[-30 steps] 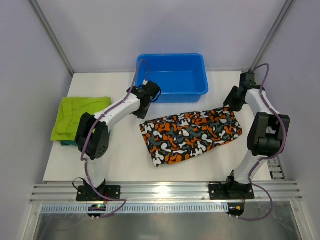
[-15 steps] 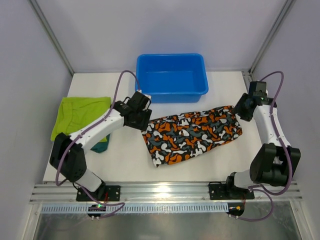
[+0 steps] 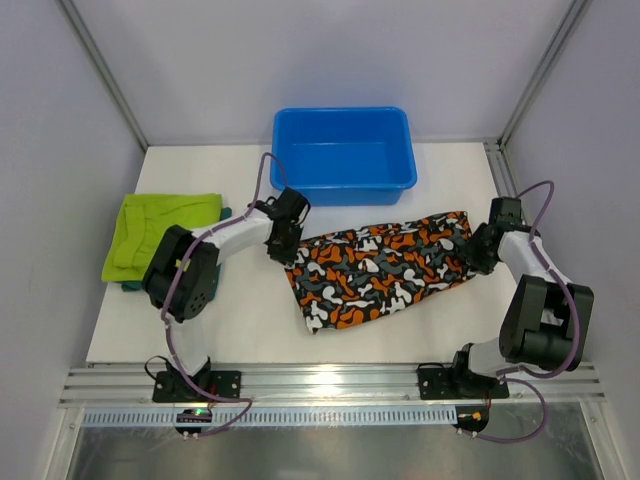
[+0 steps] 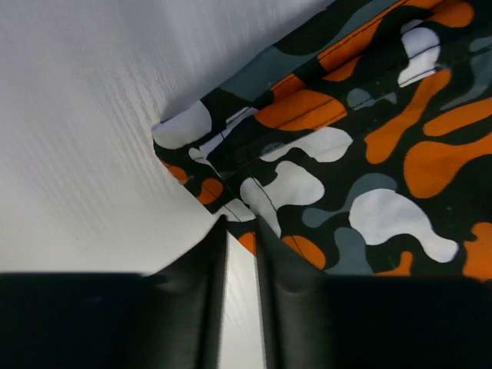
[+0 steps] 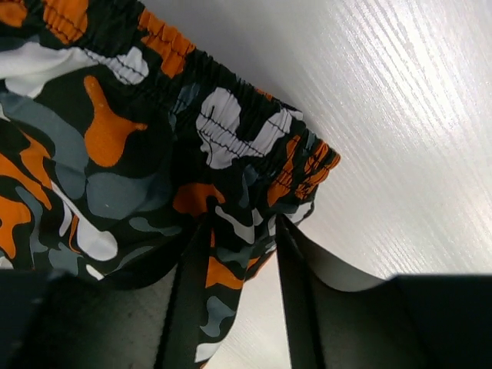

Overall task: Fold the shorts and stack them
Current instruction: Smooth out the shorts at the center of the board.

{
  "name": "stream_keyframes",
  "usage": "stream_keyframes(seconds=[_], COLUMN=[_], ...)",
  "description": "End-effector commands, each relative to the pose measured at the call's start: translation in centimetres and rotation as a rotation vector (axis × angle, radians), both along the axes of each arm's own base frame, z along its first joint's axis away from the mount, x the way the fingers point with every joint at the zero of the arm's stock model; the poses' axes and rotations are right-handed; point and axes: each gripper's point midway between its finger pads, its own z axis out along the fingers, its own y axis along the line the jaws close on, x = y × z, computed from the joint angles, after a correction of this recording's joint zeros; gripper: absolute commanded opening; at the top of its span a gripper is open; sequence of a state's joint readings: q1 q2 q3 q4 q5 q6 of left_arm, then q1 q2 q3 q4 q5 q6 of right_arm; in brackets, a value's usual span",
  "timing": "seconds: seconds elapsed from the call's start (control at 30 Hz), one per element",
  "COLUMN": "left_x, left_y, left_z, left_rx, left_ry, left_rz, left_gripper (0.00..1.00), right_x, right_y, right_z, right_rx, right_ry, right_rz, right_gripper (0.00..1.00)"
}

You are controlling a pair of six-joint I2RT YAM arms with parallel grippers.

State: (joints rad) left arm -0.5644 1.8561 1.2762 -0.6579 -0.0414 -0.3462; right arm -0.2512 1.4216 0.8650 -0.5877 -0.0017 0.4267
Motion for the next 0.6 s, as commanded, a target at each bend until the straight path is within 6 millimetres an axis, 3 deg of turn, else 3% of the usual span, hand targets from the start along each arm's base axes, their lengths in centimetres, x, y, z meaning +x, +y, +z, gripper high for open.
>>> stream_keyframes(seconds=[0.0, 0.07, 0.13, 0.27, 0.33, 0.37, 0.4, 0.43, 0.47, 0.5, 0.57], left_x=[2.8, 3.3, 3.8, 4.8, 5.3, 5.1, 5.0, 5.0, 4.7, 3.4, 0.4], left_y=[-0.7, -0.4, 0.3, 2.8, 2.9, 2.0, 1.3, 0.6, 0.7, -0.5, -0.8], left_z=[0.6, 0.6, 0.9, 1.4, 2.7, 3.4, 4.5, 6.7, 7.8, 8.8, 10.1], left_rx=[-0.025, -0.022, -0.003, 0.057, 0.041, -0.012, -0.052, -0.092, -0.077, -0.070, -0.056], left_ry=[-0.076, -0.094, -0.114, -0.138, -0.176, -0.168, -0.178, -0.221, -0.246, -0.264, -0.262], left_rz=[0.027, 0.046, 0.072, 0.141, 0.151, 0.135, 0.118, 0.107, 0.108, 0.069, 0.033], left_gripper=[0.14, 0.00, 0.00, 0.00, 0.00, 0.00, 0.04, 0.19, 0.22, 0.24, 0.33], right_x=[1.9, 1.6, 1.4, 0.9, 1.0, 1.3, 1.8, 2.2, 2.0, 2.1, 1.9], right_y=[-1.9, -2.8, -3.4, -4.2, -4.1, -3.7, -2.2, -1.6, -1.4, -0.7, -0.1], right_z=[0.0, 0.0, -0.1, 0.6, 1.3, 1.4, 1.5, 1.7, 1.7, 1.8, 1.8], right_rx=[-0.073, -0.114, -0.140, -0.188, -0.187, -0.168, -0.096, -0.067, -0.056, -0.026, 0.001], right_ry=[-0.052, -0.029, -0.008, -0.005, -0.033, -0.057, -0.098, -0.129, -0.145, -0.158, -0.173], right_rz=[-0.043, -0.042, -0.039, -0.052, -0.054, -0.050, -0.011, -0.006, -0.020, -0.009, 0.003], right_gripper=[0.41, 0.36, 0.31, 0.33, 0.39, 0.41, 0.43, 0.45, 0.45, 0.45, 0.46])
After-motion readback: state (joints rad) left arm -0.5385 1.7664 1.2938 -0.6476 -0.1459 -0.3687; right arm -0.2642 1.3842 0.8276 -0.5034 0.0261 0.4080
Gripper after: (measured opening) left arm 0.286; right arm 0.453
